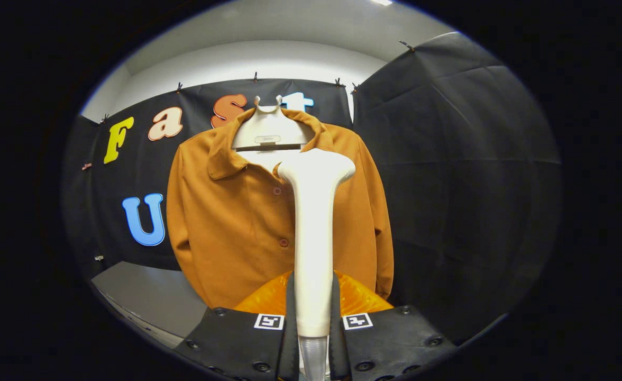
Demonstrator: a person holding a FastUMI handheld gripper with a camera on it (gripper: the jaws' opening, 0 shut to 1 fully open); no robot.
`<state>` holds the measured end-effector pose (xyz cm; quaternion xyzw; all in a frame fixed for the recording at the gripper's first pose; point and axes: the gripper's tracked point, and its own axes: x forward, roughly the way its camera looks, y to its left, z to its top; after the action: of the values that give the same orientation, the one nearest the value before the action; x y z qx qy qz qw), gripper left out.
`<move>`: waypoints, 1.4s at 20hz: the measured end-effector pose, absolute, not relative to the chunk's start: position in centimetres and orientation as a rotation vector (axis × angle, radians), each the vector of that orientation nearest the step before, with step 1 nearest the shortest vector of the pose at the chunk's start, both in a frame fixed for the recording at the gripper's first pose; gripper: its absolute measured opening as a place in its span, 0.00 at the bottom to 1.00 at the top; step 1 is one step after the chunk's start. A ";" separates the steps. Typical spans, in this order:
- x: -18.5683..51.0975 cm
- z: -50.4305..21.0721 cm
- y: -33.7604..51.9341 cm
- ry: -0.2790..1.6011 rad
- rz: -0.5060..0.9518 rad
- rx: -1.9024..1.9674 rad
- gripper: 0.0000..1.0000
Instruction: Iron the clothes twice with a garment steamer, once on the left side and once on the right side.
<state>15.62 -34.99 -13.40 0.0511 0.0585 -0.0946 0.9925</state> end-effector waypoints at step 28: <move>6.1 -36.7 -34.8 0.564 -0.240 0.144 0.26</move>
<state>6.08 -34.76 -36.71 0.0709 0.2775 -0.1180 0.9508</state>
